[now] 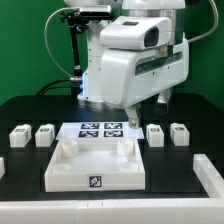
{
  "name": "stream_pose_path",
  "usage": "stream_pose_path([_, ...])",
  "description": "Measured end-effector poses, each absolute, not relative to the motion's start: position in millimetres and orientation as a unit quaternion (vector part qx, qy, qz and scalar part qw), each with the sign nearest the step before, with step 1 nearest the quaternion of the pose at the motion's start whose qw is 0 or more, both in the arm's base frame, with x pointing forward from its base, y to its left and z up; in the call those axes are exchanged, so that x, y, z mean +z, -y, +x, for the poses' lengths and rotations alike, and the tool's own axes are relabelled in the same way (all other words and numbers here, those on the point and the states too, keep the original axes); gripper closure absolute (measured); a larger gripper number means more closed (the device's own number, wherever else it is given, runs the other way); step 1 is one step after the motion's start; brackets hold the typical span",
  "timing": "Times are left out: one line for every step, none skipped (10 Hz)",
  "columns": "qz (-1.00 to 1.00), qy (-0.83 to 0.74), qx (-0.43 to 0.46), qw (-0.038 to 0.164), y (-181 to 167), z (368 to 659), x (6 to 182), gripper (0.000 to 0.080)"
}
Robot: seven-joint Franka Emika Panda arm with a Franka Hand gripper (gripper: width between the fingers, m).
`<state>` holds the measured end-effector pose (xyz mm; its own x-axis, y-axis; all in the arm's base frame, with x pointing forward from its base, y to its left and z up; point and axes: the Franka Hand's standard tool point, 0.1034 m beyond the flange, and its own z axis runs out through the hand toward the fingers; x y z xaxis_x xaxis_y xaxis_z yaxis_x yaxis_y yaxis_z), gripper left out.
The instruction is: Assemble one leg
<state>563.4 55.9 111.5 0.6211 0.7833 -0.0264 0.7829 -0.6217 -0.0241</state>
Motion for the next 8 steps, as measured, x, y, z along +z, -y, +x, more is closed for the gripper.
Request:
stream_pose_path([-0.900,0.435,0.017,0.005,-55.9,563.4,111.5,0.0150])
stream_pose_path([-0.900,0.435,0.017,0.005,-55.9,563.4,111.5,0.0150])
stream_pose_path([-0.900,0.435,0.017,0.005,-55.9,563.4,111.5,0.0150])
stream_pose_path([-0.900,0.435,0.017,0.005,-55.9,563.4,111.4,0.0150])
stream_pose_path([-0.900,0.435,0.017,0.005,-55.9,563.3,111.2,0.0150])
stream_pose_path([-0.900,0.435,0.018,0.005,-55.9,563.3,111.0,0.0150])
stream_pose_path([-0.900,0.435,0.018,0.005,-55.9,563.2,110.9,0.0150])
stream_pose_path([-0.900,0.435,0.018,0.005,-55.9,563.1,110.8,0.0150])
